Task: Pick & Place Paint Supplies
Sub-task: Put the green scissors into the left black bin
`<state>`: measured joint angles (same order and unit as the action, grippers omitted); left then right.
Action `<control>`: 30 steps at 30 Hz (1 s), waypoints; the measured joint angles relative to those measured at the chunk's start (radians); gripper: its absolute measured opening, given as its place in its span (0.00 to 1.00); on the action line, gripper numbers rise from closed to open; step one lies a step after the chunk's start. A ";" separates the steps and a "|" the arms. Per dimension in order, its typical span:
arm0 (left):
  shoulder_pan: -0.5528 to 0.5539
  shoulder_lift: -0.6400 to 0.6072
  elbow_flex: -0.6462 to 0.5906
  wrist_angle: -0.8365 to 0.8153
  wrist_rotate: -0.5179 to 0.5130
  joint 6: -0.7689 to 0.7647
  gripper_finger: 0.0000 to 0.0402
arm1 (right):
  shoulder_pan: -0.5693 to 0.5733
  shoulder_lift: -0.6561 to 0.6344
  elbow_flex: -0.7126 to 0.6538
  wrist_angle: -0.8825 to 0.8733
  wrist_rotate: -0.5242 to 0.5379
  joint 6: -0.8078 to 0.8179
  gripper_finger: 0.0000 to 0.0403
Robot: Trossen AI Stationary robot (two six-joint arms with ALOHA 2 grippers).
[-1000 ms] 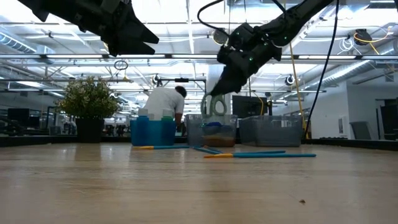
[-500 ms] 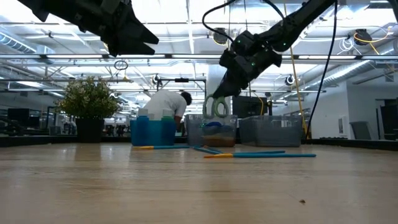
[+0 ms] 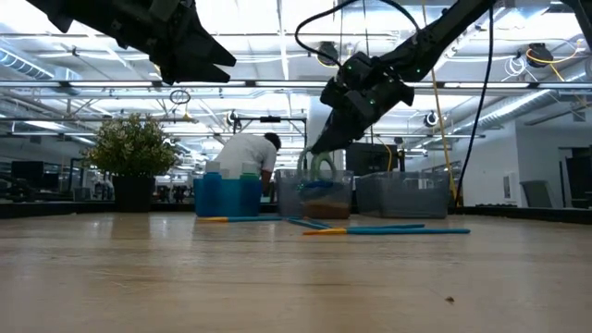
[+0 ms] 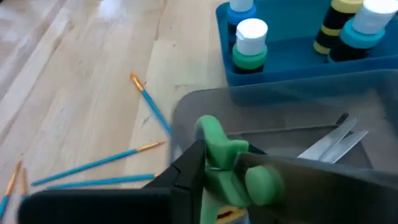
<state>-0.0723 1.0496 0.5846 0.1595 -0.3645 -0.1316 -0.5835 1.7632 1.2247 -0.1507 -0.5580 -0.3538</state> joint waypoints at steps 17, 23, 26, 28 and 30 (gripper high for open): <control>0.000 0.000 0.000 0.000 0.000 -0.009 0.68 | 0.135 -0.005 -0.002 -0.012 0.480 -0.046 0.72; 0.000 0.000 0.000 0.001 0.006 -0.011 0.68 | 0.178 -0.005 -0.002 -0.028 0.701 -0.130 0.78; 0.000 0.000 0.000 0.001 0.006 -0.011 0.68 | 0.197 -0.005 -0.002 -0.042 0.760 -0.153 0.78; 0.000 0.000 0.000 0.001 0.006 -0.011 0.68 | 0.207 -0.005 -0.002 -0.061 0.771 -0.156 0.77; 0.000 0.000 0.000 0.001 0.006 -0.011 0.68 | 0.215 -0.005 -0.002 -0.076 0.771 -0.141 0.77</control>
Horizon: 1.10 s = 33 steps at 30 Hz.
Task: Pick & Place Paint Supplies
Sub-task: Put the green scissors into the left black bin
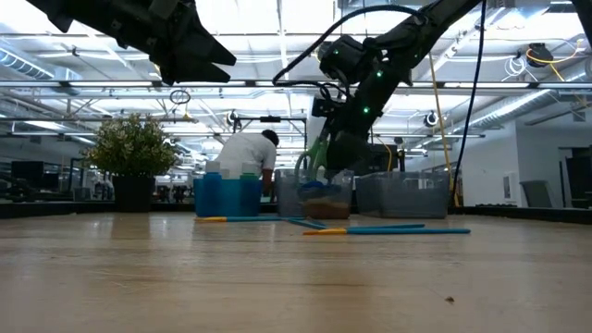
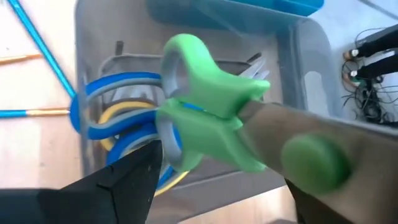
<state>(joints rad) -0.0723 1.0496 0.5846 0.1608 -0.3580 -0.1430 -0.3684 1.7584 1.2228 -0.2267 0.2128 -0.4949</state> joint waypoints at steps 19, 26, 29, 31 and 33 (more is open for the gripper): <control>0.000 0.000 0.000 0.010 0.002 -0.003 0.68 | -0.010 -0.089 0.053 -0.148 -0.098 0.182 0.76; 0.000 0.000 0.000 0.022 0.027 -0.010 0.68 | -0.011 -0.123 0.097 -0.165 -0.165 0.213 0.76; 0.000 0.000 0.000 0.024 0.028 -0.011 0.68 | -0.011 -0.122 0.118 -0.156 -0.165 0.250 0.76; 0.000 0.000 0.000 0.024 0.028 -0.016 0.68 | -0.011 -0.122 0.124 -0.148 -0.164 0.264 0.76; -0.001 0.000 0.000 0.024 0.028 -0.016 0.68 | -0.011 -0.122 0.124 -0.128 -0.164 0.267 0.76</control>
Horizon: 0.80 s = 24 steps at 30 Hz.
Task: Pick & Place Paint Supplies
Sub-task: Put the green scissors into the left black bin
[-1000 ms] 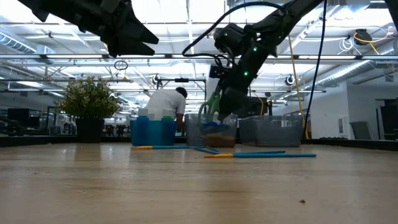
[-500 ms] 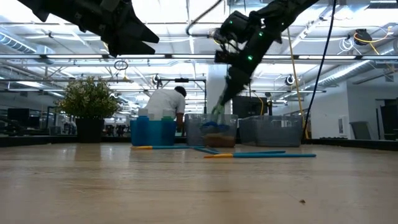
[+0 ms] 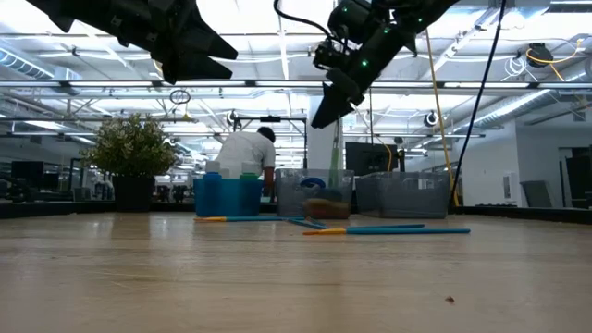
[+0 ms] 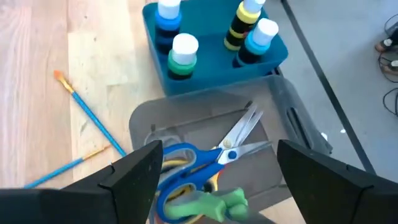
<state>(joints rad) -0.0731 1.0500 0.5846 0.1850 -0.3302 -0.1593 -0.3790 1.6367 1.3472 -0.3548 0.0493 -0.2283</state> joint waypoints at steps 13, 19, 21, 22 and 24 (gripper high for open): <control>0.000 0.000 0.000 0.000 0.000 -0.005 0.68 | -0.001 0.000 0.000 0.243 0.000 0.023 0.76; 0.000 0.000 0.000 0.000 0.000 -0.007 0.68 | -0.008 -0.008 0.000 0.143 0.006 0.025 0.76; 0.000 0.000 0.000 -0.001 0.000 -0.007 0.68 | -0.013 -0.017 -0.001 0.081 0.005 0.023 0.76; 0.000 0.000 0.000 -0.001 0.000 -0.007 0.68 | -0.017 -0.018 0.000 0.060 0.006 0.023 0.76; 0.000 0.000 0.000 -0.001 0.000 -0.007 0.68 | -0.031 -0.018 0.000 0.000 0.005 0.033 0.76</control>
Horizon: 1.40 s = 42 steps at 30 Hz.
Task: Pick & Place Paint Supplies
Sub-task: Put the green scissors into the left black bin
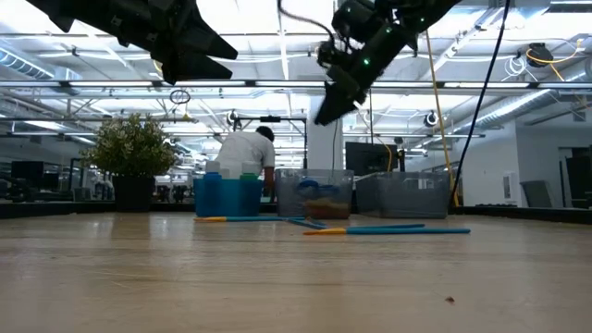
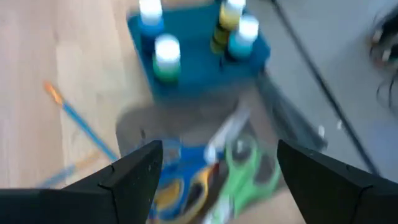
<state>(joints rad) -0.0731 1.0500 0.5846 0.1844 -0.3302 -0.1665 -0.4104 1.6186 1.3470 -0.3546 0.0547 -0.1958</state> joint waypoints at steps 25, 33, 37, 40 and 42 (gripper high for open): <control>0.000 0.000 0.000 -0.011 0.000 -0.026 0.68 | 0.087 0.013 -0.289 -0.052 0.189 -0.413 0.71; 0.000 0.000 0.000 -0.010 0.000 -0.026 0.68 | 0.174 0.013 -0.410 0.236 0.409 -0.585 0.52; 0.000 0.000 0.000 -0.010 0.000 -0.026 0.68 | 0.197 0.013 -0.432 0.280 0.444 -0.602 0.40; -0.001 0.000 0.000 -0.010 0.000 -0.025 0.68 | 0.203 0.013 -0.437 0.279 0.448 -0.600 0.30; 0.000 0.000 0.000 -0.010 0.000 -0.025 0.68 | 0.203 0.013 -0.437 0.280 0.451 -0.593 0.24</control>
<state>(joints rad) -0.0734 1.0500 0.5846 0.1741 -0.3302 -0.1913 -0.2073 1.6314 0.9104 -0.0750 0.5060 -0.7886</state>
